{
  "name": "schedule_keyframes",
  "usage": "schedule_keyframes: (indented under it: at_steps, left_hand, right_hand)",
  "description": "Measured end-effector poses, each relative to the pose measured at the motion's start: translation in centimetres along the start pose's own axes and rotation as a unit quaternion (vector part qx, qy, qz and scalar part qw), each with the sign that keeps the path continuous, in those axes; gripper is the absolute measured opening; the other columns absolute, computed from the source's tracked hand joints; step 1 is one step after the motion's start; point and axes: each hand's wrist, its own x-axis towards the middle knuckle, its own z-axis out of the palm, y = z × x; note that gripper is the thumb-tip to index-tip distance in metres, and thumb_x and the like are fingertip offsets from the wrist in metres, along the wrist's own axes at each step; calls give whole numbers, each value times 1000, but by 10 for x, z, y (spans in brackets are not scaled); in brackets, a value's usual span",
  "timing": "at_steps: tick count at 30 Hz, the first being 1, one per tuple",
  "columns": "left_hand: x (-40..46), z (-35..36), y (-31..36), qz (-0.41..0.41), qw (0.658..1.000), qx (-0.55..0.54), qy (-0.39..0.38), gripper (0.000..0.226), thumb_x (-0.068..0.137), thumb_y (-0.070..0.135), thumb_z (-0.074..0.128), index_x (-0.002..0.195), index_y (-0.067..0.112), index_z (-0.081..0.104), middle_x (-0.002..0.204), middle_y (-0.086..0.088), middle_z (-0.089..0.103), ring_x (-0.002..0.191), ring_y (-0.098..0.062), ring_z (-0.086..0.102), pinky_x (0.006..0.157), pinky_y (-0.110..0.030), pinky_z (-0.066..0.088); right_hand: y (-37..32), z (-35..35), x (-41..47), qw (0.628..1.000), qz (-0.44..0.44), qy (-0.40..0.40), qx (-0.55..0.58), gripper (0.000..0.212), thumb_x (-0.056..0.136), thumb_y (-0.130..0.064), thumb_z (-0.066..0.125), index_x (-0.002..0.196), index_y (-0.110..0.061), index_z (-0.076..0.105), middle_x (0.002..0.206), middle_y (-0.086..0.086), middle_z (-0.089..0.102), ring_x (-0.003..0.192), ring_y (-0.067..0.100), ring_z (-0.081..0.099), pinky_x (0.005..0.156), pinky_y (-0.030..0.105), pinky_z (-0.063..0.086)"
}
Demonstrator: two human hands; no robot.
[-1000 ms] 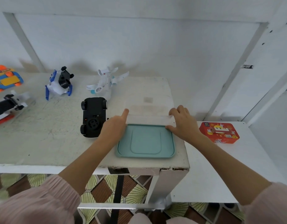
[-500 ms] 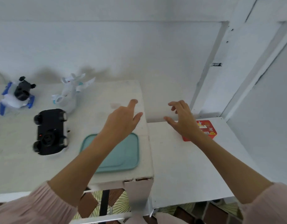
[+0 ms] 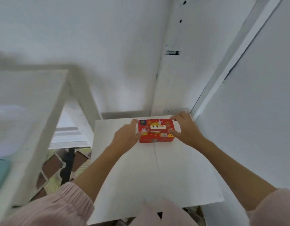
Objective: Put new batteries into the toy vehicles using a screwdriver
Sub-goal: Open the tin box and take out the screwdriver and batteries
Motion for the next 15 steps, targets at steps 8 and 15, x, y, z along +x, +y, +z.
schedule_keyframes:
  at_steps: [8, 15]
  left_hand:
    - [45, 105, -41, -140, 989, -41, -33, 58, 93, 32, 60, 142, 19, 33, 132, -1, 53, 115, -17, 54, 93, -30, 46]
    - [107, 169, -92, -166, 975, -142, -42, 79, 84, 24, 71, 148, 21, 24, 148, 1, 39, 133, -19, 38, 107, -38, 36]
  right_hand:
    - [75, 74, 55, 987, -41, -140, -60, 61, 83, -41, 63, 133, -16, 38, 136, 5, 39, 121, 18, 37, 99, 35, 41]
    - [106, 157, 115, 959, -80, -217, -166, 89, 74, -55, 66, 141, -19, 21, 147, 6, 25, 134, 26, 24, 107, 43, 30]
